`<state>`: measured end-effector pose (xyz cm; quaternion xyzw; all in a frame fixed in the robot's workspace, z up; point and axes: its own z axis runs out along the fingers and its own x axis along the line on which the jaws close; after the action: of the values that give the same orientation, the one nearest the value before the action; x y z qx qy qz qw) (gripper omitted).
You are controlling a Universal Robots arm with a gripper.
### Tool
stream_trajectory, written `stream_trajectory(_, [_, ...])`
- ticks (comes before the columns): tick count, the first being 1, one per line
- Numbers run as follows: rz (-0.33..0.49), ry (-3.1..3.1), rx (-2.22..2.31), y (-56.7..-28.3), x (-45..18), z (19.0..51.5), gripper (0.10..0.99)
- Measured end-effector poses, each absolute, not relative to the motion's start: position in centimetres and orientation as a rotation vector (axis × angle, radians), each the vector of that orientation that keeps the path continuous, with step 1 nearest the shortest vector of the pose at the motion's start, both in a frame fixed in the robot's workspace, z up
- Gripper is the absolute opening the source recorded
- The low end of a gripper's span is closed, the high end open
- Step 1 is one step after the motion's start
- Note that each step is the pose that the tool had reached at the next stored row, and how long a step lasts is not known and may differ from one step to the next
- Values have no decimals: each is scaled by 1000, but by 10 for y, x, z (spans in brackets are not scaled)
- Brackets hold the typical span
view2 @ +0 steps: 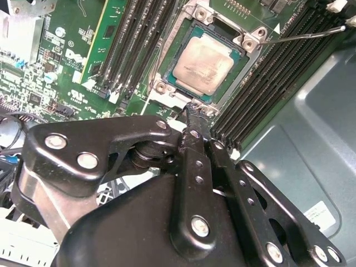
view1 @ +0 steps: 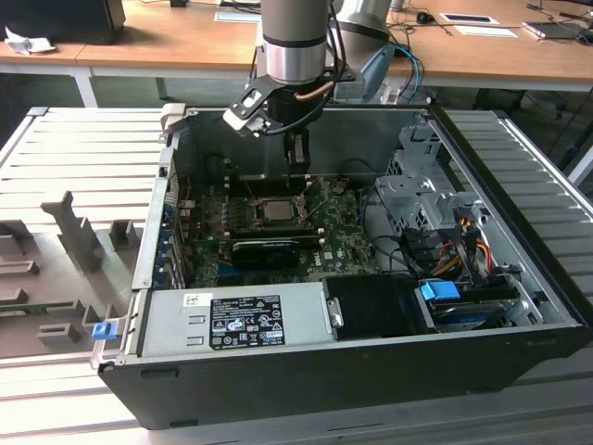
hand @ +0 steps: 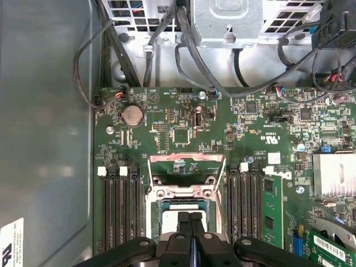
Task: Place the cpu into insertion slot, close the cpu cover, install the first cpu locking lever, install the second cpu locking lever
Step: 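Close the cpu cover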
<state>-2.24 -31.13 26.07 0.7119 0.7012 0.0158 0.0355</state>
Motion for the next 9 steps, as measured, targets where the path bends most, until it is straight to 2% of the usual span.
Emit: stream_trajectory(9, [46, 2153, 2186, -311, -20, 261, 106])
